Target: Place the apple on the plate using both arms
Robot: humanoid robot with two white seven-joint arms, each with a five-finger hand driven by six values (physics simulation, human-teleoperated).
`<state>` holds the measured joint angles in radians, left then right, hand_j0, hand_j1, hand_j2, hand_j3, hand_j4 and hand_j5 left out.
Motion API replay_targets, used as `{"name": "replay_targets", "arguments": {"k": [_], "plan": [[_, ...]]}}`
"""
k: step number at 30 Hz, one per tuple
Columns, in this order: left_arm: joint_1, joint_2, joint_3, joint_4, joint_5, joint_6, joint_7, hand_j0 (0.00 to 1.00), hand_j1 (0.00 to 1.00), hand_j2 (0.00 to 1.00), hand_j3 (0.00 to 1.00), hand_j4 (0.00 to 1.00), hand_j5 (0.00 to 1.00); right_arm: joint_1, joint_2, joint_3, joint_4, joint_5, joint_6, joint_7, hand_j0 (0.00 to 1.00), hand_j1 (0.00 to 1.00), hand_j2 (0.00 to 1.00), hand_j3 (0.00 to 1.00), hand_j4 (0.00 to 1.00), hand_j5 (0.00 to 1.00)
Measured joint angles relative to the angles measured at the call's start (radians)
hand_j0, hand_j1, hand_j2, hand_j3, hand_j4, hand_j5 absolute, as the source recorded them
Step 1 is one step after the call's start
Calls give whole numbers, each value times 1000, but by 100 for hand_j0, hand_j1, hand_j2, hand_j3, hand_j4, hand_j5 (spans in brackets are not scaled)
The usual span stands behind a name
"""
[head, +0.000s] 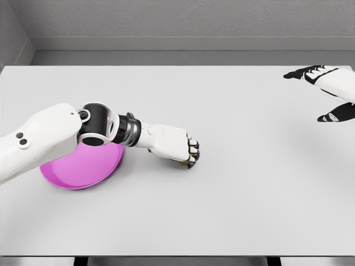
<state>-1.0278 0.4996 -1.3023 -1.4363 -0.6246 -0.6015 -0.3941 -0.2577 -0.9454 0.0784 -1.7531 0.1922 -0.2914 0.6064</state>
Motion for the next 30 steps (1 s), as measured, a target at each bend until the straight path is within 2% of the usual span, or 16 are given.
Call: {"name": "replay_targets", "arguments": {"k": [4,7,10,15,19,24,30], "plan": [[0,-9,0,12,7,3,-4,31,31,31,31,31,31,-2,0,0,0,0,0,0,100,100,100,100,100,100],[-2,-9,0,15,5,2,-7,17,17,17,17,17,17,-2,0,0,0,0,0,0,100,100,100,100,100,100],[-3,-3,3,17,-4,-2,-10,10,10,10,10,10,10,-2,0,0,0,0,0,0,100,100,100,100,100,100],[-5,19,15,13,28,-10,-13,10,10,10,10,10,10,-3,0,0,0,0,0,0,100,100,100,100,100,100],[0,58,71,3,76,-11,-12,9,9,9,9,9,9,-3,1,-1,0,0,0,0,100,100,100,100,100,100],[5,151,169,-24,127,-11,-12,9,9,9,9,9,9,-3,0,-1,0,0,0,0,100,100,100,100,100,100],[74,286,247,-64,169,-12,-12,9,9,9,9,9,9,-3,0,-1,0,0,0,0,100,100,100,100,100,100]]}}
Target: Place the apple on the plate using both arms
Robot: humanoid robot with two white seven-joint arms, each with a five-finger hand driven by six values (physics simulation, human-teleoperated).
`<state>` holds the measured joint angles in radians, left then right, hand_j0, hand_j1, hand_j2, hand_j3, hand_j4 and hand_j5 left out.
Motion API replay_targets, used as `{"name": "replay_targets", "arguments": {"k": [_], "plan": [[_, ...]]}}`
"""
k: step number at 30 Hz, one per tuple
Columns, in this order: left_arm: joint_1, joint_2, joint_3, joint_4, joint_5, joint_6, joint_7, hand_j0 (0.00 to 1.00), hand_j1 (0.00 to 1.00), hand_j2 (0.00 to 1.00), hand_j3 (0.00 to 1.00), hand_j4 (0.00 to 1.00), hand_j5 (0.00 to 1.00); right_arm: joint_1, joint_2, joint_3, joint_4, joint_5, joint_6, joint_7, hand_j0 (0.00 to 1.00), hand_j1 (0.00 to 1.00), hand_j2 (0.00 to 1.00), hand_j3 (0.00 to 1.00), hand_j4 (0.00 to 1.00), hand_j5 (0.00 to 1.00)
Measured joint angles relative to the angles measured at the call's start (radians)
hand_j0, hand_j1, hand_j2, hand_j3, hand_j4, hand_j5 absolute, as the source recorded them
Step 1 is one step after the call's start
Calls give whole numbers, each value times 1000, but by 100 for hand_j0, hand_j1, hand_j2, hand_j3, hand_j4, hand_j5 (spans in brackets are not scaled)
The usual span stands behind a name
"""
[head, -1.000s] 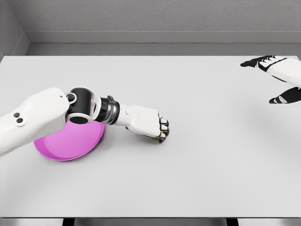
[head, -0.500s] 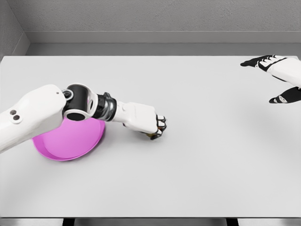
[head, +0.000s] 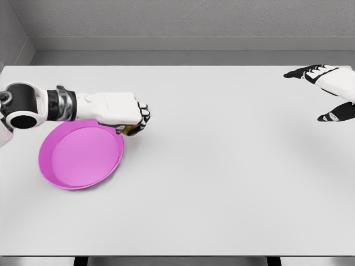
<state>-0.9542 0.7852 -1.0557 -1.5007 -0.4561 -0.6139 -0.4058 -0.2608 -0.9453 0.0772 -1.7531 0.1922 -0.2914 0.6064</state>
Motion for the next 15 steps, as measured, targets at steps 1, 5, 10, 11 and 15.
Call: {"name": "replay_targets", "arguments": {"k": [1,5,10,11,15], "plan": [[3,22,7,-7,8,0,0,9,9,9,9,9,9,0,0,0,0,0,0,0,100,100,100,100,100,100],[60,90,26,-23,27,-2,-1,9,9,9,9,9,9,0,0,1,0,0,0,0,100,100,100,100,100,100],[98,136,40,-26,40,0,-1,10,10,10,10,10,10,0,0,0,0,0,0,0,100,100,100,100,100,100],[103,139,41,-26,40,0,-1,10,10,10,10,10,10,0,0,0,0,0,0,0,100,100,100,100,100,100],[104,146,43,-22,37,1,-5,40,40,40,40,40,40,0,0,0,0,0,0,0,100,100,100,100,100,100]]}}
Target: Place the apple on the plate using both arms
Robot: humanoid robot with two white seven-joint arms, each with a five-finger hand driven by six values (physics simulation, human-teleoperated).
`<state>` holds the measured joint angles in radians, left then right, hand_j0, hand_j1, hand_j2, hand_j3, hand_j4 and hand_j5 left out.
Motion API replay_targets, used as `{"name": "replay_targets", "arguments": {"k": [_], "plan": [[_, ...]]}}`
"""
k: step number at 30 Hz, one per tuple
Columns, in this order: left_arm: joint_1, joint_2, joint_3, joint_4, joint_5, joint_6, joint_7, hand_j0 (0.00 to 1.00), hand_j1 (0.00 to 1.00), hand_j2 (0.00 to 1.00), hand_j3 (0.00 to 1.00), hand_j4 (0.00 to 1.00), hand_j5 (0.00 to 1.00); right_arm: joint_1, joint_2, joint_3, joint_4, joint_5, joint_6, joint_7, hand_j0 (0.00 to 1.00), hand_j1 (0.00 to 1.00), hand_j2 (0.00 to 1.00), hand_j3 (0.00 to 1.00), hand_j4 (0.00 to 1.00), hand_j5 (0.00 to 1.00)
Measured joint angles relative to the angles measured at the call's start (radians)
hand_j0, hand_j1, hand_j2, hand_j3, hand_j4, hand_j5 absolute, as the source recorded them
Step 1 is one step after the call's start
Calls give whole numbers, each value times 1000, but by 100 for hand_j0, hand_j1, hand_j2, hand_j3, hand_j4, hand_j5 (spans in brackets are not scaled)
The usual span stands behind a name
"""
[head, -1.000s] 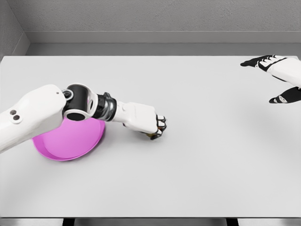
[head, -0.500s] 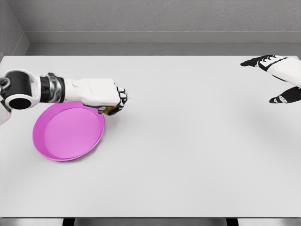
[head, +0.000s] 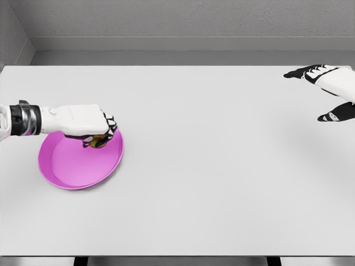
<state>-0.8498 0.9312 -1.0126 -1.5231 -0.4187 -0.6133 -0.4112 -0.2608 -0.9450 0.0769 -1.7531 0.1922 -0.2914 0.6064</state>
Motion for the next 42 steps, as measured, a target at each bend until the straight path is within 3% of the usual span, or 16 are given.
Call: {"name": "replay_targets", "arguments": {"k": [3,4,13,21,24,30,42], "plan": [[0,2,0,1,-7,0,-3,96,96,96,96,96,96,0,0,0,0,0,0,0,100,100,100,100,100,100],[0,2,0,1,-17,0,-3,100,100,100,100,100,100,0,0,0,0,0,0,0,100,100,100,100,100,100],[18,24,6,1,-26,1,-1,100,100,100,100,100,100,0,1,0,0,0,0,0,100,100,100,100,100,100],[20,75,20,40,190,1,0,100,100,100,100,100,100,2,1,0,0,0,0,0,100,100,100,100,100,100],[26,91,34,74,231,0,0,100,100,100,100,100,100,2,1,-1,0,0,0,0,100,100,100,100,100,100],[49,119,74,123,248,1,0,100,100,100,100,100,100,-8,3,32,-1,1,0,0,100,100,100,100,100,100],[49,128,80,135,250,1,0,100,100,100,100,100,100,-11,3,70,-2,3,0,0,100,100,100,100,100,100]]}}
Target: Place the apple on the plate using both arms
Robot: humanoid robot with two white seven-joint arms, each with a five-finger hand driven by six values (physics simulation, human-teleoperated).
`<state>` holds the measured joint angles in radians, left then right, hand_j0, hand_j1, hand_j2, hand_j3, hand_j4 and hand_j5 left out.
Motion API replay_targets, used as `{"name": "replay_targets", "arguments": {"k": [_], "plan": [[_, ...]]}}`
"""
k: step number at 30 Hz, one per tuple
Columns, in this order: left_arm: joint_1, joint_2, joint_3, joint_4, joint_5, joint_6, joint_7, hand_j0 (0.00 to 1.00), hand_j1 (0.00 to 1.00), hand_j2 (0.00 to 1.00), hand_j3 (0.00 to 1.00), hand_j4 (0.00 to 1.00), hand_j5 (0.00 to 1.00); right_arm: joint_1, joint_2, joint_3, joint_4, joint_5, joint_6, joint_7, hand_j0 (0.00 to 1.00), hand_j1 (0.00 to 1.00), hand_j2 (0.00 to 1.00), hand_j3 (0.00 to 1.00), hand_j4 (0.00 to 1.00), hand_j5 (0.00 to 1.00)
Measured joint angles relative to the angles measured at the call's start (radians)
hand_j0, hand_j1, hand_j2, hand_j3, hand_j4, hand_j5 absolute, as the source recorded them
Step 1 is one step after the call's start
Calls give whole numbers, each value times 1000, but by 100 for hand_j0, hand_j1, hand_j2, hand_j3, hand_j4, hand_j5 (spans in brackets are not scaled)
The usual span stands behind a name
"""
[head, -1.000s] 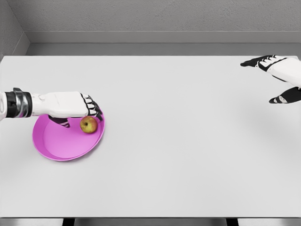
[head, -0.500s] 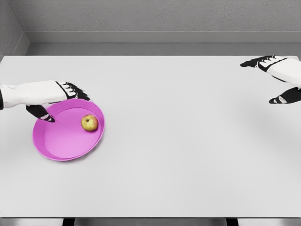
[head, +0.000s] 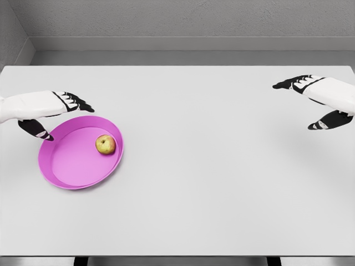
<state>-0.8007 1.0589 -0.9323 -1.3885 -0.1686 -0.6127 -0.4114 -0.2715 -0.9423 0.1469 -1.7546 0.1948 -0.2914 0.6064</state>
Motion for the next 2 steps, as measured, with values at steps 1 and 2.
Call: {"name": "replay_targets", "arguments": {"k": [1,2], "plan": [[0,0,0,0,0,0,0,100,100,100,100,100,100,0,0,0,0,0,0,0,100,100,100,100,100,100],[0,0,1,0,0,0,0,100,100,100,100,100,100,0,0,0,0,0,0,0,100,100,100,100,100,100]]}}
